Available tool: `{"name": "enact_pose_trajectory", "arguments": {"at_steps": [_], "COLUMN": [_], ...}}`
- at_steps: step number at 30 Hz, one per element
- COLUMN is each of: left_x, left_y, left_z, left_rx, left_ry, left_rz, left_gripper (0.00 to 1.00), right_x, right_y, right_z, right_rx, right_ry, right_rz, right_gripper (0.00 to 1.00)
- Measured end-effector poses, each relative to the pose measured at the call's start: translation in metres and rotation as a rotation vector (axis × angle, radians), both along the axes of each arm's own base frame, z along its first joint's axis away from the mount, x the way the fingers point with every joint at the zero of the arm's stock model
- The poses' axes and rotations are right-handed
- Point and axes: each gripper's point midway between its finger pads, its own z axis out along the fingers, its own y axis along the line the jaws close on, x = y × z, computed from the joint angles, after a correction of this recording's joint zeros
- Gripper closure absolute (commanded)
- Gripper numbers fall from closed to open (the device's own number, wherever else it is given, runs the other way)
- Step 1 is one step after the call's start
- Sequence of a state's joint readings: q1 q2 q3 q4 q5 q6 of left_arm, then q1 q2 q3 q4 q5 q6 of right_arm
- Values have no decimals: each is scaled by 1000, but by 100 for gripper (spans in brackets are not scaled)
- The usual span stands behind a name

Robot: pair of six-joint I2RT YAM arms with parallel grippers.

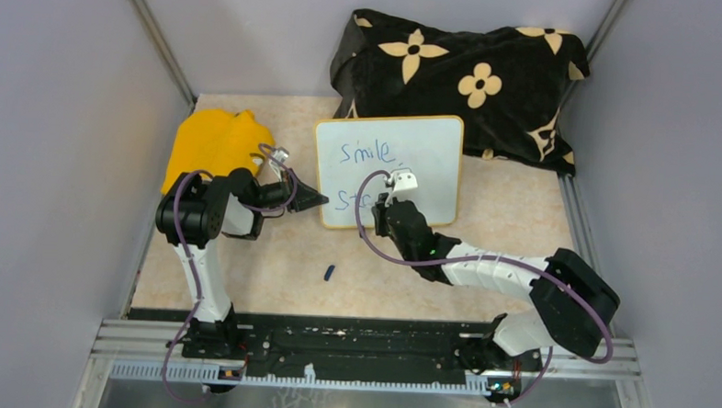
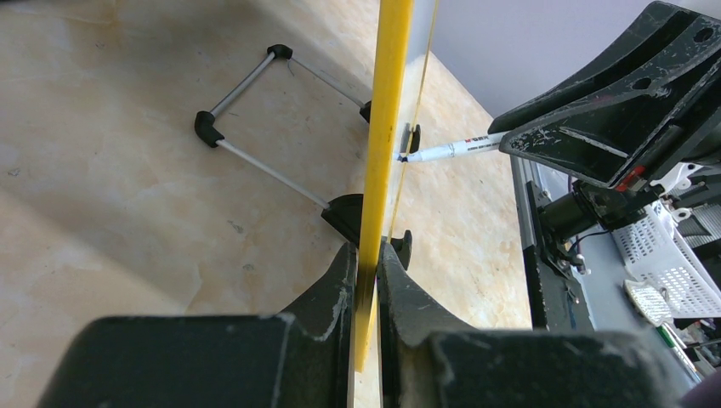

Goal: Write a sentence on the whiteboard

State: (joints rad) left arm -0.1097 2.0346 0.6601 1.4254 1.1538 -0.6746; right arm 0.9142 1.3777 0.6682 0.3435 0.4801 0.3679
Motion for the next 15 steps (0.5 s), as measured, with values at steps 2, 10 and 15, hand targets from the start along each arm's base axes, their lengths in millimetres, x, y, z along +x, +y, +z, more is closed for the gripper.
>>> {"name": "enact_pose_trajectory", "arguments": {"at_steps": [2,10,15], "left_x": [0,-1,0], "left_y": [0,-3,-3], "left_z": [0,0,0], "left_rx": [0,2,4], "left_ry": [0,-6,-9], "left_rz": [0,-6,-8], "left_gripper": [100,100,100], "right_x": [0,3,7], "right_y": [-1,-4,-6], "right_z": [1,3,8], "right_rx": [-4,-28,-35], "right_ry": [-4,-16,-29], "right_rz": [-4,-9,-21], "right_gripper": [100,100,100]}}
